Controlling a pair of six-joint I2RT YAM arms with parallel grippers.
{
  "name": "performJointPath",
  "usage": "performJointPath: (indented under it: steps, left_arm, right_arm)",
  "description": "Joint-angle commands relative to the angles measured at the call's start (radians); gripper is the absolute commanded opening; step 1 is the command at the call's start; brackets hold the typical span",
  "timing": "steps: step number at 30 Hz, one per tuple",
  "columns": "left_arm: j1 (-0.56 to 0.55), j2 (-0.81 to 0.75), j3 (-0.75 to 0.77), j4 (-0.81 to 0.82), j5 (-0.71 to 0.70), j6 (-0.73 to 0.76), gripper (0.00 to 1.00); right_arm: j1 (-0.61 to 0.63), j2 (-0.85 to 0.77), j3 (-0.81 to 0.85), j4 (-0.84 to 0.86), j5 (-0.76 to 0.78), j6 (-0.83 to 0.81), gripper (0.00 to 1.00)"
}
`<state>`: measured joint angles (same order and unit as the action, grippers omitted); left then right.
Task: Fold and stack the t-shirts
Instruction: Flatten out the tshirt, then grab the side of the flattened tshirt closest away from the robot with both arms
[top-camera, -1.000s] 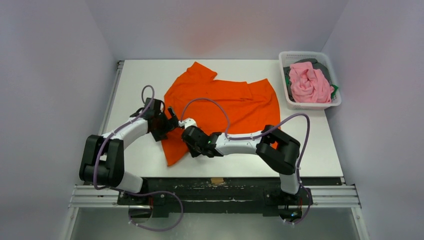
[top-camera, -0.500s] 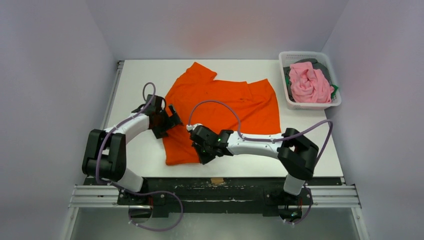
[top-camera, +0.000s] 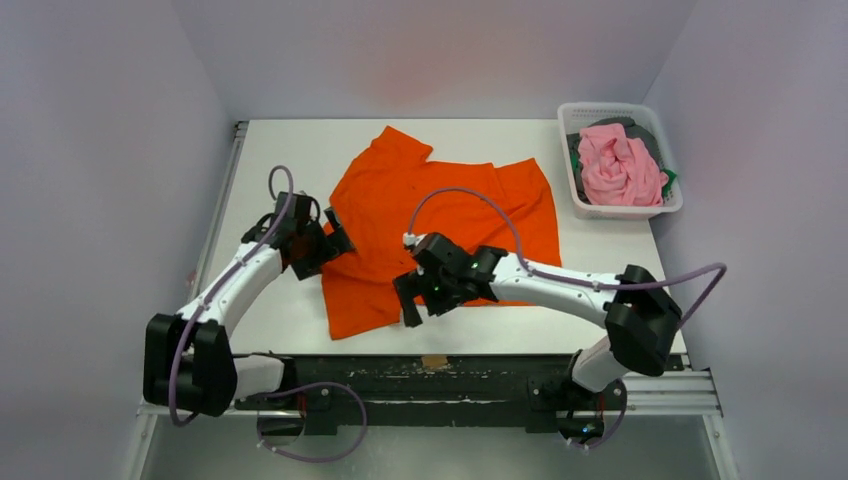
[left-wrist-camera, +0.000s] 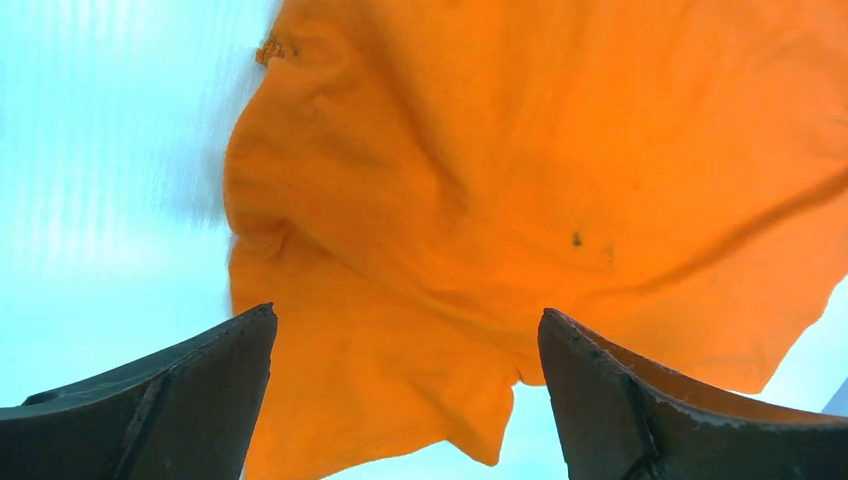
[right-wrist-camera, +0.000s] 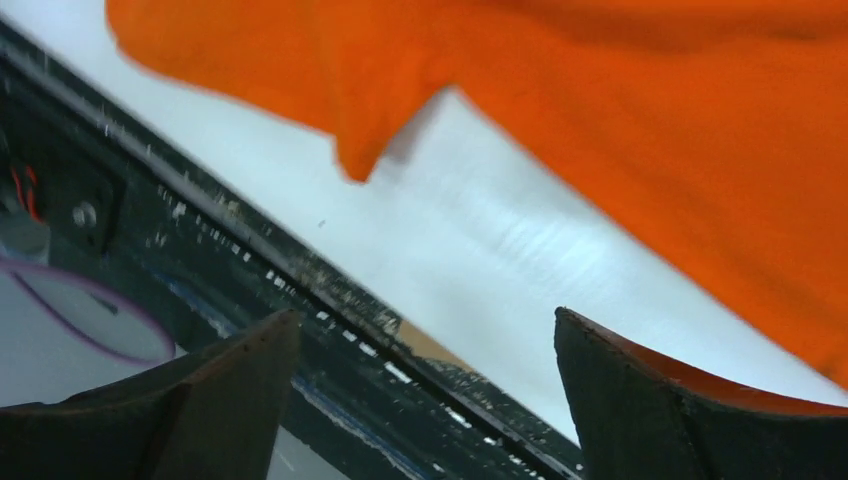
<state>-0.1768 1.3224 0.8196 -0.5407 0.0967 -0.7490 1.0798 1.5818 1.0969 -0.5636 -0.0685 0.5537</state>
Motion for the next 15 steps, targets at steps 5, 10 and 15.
performJointPath:
  steps: [5, 10, 15]
  left_arm:
    - [-0.076, -0.183, -0.065, -0.118, -0.042, 0.004, 1.00]
    - [-0.214, -0.302, -0.167, -0.262, -0.166, -0.077, 1.00]
    - [-0.257, -0.420, -0.297, -0.307, -0.141, -0.179, 0.95]
  right_arm:
    - [-0.344, -0.256, -0.182, -0.029, 0.214, 0.111, 0.99]
    - [-0.482, -0.486, -0.309, -0.146, 0.494, 0.242, 0.99]
    - [-0.550, -0.671, -0.403, -0.205, 0.620, 0.300, 0.99]
